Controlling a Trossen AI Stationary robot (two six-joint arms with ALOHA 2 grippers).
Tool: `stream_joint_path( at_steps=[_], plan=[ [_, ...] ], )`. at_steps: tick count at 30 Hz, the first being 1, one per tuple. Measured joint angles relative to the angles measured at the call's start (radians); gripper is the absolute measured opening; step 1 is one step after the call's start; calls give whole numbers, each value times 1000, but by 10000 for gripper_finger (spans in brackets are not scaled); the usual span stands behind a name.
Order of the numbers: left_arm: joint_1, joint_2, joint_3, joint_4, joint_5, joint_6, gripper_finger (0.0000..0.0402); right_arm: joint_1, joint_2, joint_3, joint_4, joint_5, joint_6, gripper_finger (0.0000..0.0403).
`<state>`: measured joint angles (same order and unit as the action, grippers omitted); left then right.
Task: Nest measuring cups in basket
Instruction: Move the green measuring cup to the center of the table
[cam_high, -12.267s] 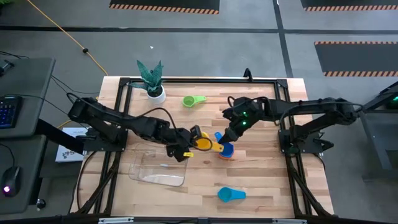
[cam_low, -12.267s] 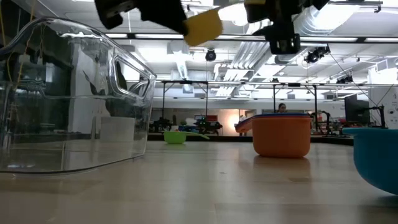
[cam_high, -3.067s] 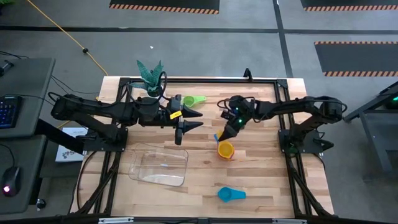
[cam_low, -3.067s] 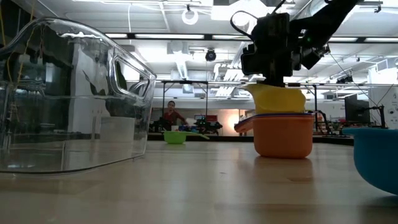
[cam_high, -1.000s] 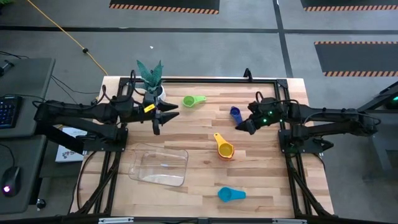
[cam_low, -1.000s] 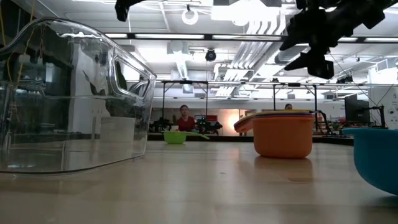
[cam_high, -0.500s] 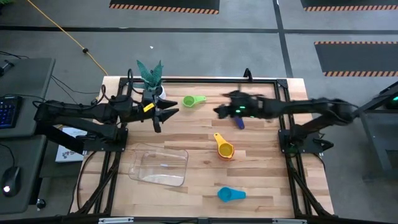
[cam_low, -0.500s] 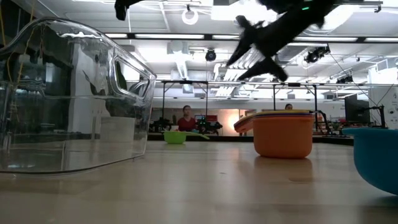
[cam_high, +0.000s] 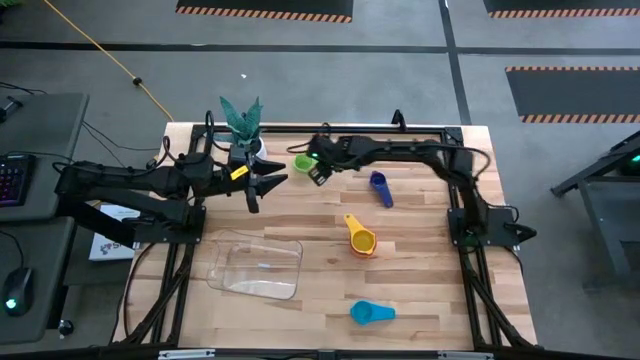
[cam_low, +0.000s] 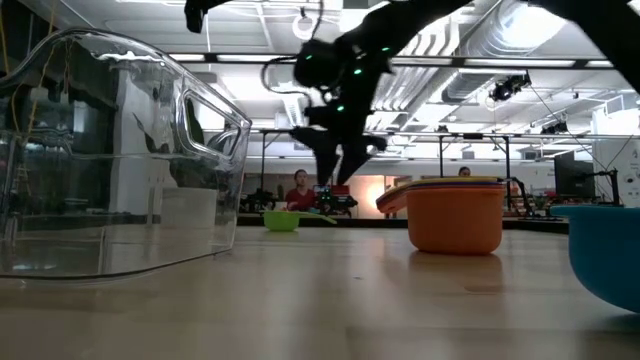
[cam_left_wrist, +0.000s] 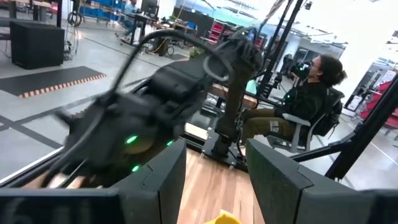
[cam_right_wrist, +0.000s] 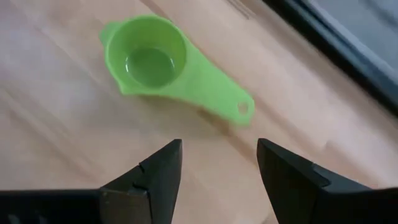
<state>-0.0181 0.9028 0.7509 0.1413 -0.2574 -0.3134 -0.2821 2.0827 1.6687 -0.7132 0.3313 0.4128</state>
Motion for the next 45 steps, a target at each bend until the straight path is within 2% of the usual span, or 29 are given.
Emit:
stream_joint_path(
  at_steps=[4, 9, 13, 17, 20, 23, 30, 32, 36, 45],
  plan=[
    [0, 0, 0, 0, 0, 0, 156, 1, 138, 180, -96, 12, -74, 200],
    [0, 0, 0, -1, 0, -1, 156, 1, 267, 390, -167, 11, 11, 200],
    [0, 0, 0, -1, 0, -25, 156, -2, 327, 517, -163, -30, 75, 200],
    [0, 0, 1, -2, -1, -43, 156, -2, 354, 594, -152, -16, 82, 198],
    [0, 0, 1, -3, -1, -43, 156, -10, 383, 601, -171, -21, 111, 186],
    [0, 0, 1, -3, -1, -43, 156, -23, 396, 579, -160, -74, 162, 157],
    [0, 0, 1, -2, -1, -43, 156, -18, 426, 574, -148, -105, 188, 30],
    [0, 0, 1, -2, -1, -43, 156, -15, 426, 575, -141, -114, 164, 8],
    [0, 0, 1, -3, -1, -43, 156, -16, 427, 574, -181, -126, 146, 15],
    [0, 0, 1, -3, 0, -43, 156, -5, 427, 574, -368, -174, -8, 1]
  ],
)
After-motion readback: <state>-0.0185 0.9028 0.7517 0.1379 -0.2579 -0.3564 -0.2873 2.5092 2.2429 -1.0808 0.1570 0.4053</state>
